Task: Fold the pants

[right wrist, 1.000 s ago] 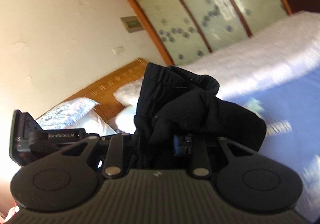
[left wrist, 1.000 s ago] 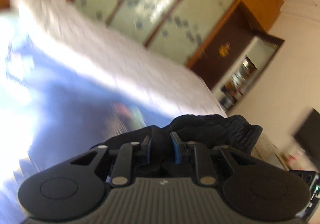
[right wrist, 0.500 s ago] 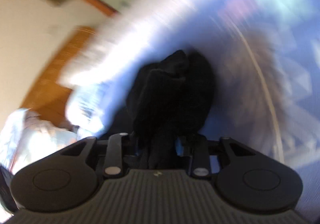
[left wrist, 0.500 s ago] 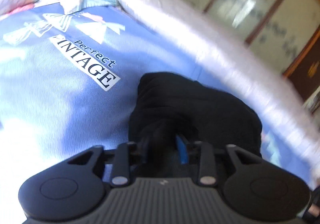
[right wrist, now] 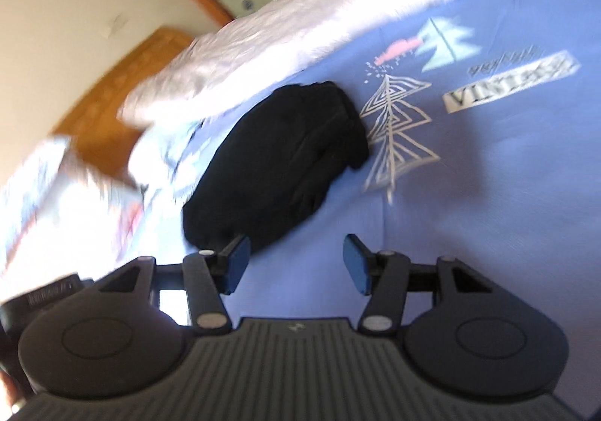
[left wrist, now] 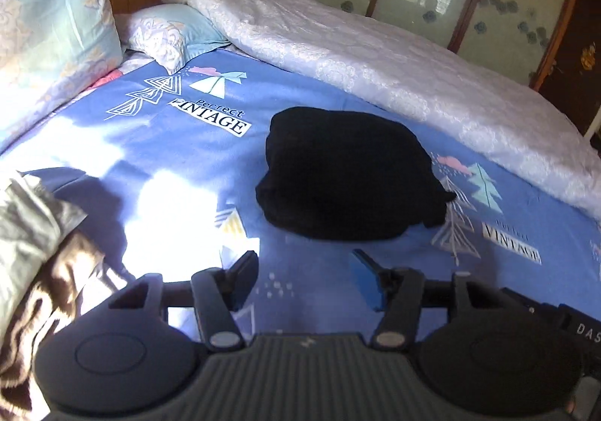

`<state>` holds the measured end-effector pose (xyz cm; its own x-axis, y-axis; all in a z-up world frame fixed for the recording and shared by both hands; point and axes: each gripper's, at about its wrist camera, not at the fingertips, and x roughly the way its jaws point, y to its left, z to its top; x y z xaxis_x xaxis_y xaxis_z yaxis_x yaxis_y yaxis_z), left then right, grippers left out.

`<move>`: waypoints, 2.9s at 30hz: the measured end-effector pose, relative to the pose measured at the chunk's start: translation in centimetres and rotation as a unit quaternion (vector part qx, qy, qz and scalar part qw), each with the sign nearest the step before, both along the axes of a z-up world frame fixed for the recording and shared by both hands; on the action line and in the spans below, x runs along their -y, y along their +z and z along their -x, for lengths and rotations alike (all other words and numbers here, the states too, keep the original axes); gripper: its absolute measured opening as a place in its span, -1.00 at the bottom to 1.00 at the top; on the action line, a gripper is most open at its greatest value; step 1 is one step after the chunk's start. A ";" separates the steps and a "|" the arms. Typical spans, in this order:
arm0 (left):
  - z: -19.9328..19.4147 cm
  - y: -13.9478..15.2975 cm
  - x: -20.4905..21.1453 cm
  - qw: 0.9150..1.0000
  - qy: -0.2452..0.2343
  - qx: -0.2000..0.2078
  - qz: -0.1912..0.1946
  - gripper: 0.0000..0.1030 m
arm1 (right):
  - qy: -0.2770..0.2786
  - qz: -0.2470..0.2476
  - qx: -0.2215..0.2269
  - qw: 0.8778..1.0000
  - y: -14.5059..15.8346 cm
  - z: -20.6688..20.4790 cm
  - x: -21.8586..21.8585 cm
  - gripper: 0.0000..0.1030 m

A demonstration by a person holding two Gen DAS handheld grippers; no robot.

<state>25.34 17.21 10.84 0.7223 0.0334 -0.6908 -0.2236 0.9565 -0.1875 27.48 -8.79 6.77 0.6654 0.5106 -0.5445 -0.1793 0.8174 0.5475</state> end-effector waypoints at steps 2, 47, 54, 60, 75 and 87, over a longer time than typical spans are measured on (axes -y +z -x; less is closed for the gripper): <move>3.3 0.5 1.7 1.000 -0.009 -0.003 -0.009 0.14 | 0.012 0.033 0.023 0.999 1.6 3.1 -0.2 0.17; 25.0 -0.7 8.0 0.977 -0.020 -0.006 -0.212 1.00 | -0.045 0.108 0.068 0.991 2.9 26.6 1.6 0.66; 24.8 -1.2 9.8 0.962 -0.040 -0.018 -0.270 1.00 | -0.048 0.104 0.067 0.991 2.8 26.7 1.7 0.67; 25.1 -0.8 9.6 0.969 -0.058 -0.009 -0.241 1.00 | -0.057 0.099 0.066 0.991 2.9 26.7 2.0 0.67; 26.2 1.2 8.1 0.985 -0.050 0.021 -0.162 1.00 | -0.057 0.098 0.067 0.991 2.9 26.8 1.9 0.67; 26.5 1.4 7.8 0.991 -0.052 0.017 -0.124 1.00 | -0.060 0.097 0.064 0.991 2.7 26.9 2.0 0.67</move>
